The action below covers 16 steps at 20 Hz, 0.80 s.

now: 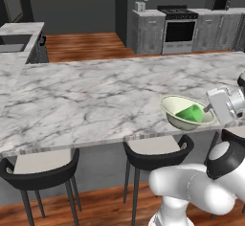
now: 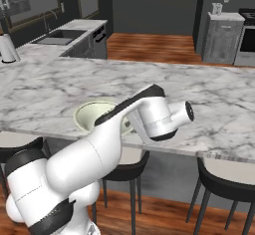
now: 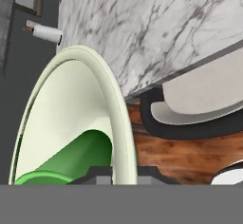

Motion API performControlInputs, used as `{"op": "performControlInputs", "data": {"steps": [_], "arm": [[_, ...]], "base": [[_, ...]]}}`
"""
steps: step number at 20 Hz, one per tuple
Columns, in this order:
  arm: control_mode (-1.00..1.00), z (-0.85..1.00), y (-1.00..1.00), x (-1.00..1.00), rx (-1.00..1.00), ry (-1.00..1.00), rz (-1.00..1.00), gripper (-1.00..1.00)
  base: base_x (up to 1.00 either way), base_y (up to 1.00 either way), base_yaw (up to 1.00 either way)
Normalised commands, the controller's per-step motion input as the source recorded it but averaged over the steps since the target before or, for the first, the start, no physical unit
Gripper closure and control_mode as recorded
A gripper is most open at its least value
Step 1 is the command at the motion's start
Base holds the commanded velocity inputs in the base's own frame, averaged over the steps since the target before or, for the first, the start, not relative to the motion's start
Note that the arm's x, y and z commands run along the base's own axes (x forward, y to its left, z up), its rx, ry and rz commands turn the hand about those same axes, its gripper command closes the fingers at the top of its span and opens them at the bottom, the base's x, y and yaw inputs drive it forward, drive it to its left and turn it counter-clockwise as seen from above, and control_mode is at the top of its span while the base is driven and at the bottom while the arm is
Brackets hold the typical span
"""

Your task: Place the cup inside the bowl on the dining table and move the bowl to any counter.

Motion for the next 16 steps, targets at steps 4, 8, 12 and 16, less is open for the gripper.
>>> {"op": "performControlInputs", "data": {"steps": [4, 8, 12, 16], "arm": [[-1.0, 0.0, 0.0, 0.0, -0.15, 0.21, -0.05, 1.0], [-1.0, 0.0, 0.0, 0.0, -0.07, 0.01, -0.02, 1.0], [-1.0, 0.0, 0.0, -0.08, 0.0, -0.14, 0.0, 1.0], [-1.0, 0.0, 0.0, -0.08, -0.01, -0.16, 0.0, 1.0]], "base": [[0.0, 0.0, 0.0], [0.0, 0.0, 0.0], [0.0, 0.0, 0.0], [0.0, 0.0, 0.0]]}}
